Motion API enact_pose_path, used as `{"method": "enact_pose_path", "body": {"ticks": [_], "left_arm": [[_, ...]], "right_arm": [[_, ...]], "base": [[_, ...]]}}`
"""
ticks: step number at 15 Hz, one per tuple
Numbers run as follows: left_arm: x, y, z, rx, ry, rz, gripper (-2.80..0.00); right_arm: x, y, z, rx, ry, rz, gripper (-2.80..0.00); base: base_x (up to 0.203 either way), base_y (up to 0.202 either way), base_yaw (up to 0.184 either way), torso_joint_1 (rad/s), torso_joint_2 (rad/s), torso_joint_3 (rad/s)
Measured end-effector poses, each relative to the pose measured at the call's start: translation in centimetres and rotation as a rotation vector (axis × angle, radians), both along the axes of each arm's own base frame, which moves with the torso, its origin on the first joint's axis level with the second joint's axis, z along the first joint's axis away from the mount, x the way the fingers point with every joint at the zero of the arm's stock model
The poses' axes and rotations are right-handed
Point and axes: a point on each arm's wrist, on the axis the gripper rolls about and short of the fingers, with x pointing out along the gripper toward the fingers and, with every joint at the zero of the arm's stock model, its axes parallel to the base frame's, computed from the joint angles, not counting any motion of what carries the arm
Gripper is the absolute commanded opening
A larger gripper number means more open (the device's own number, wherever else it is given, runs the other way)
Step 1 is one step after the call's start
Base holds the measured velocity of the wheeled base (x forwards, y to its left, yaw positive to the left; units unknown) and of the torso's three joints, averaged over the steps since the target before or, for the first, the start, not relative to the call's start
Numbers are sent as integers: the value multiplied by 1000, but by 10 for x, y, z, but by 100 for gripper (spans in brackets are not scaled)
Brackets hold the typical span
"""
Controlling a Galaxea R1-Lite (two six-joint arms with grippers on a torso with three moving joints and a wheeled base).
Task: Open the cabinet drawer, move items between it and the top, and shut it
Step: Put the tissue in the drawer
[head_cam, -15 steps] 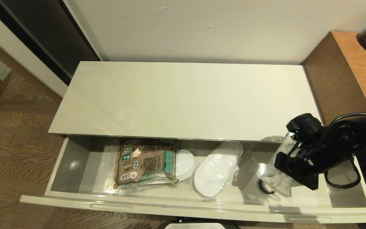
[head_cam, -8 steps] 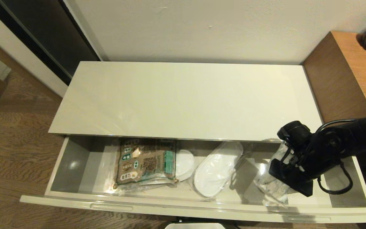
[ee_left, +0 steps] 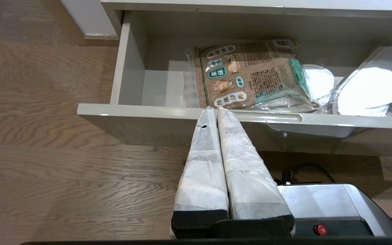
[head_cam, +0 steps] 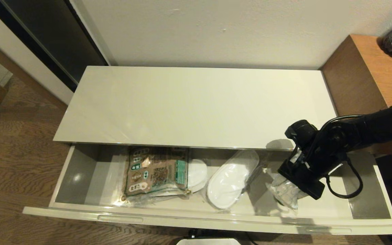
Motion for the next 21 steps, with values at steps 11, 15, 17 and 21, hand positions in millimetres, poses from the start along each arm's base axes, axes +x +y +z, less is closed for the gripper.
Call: {"method": "enact_pose_path", "body": {"ticks": [11,15,17,21], "left_arm": [[0,0,0,0,1,0,-280],[0,0,0,0,0,0,-280],[0,0,0,0,0,0,-280],[0,0,0,0,1,1,-280]], "right_arm": [[12,2,-7,-23,-26,1,-280],[5,1,7,-21,-47,-1,-280],[-3,0,24,-15,-70,7,-280],[-35,3,81,-3,-135,44,-280]], "base": [[0,0,0,0,0,0],[0,0,0,0,0,0],[0,0,0,0,0,0],[0,0,0,0,0,0]]}}
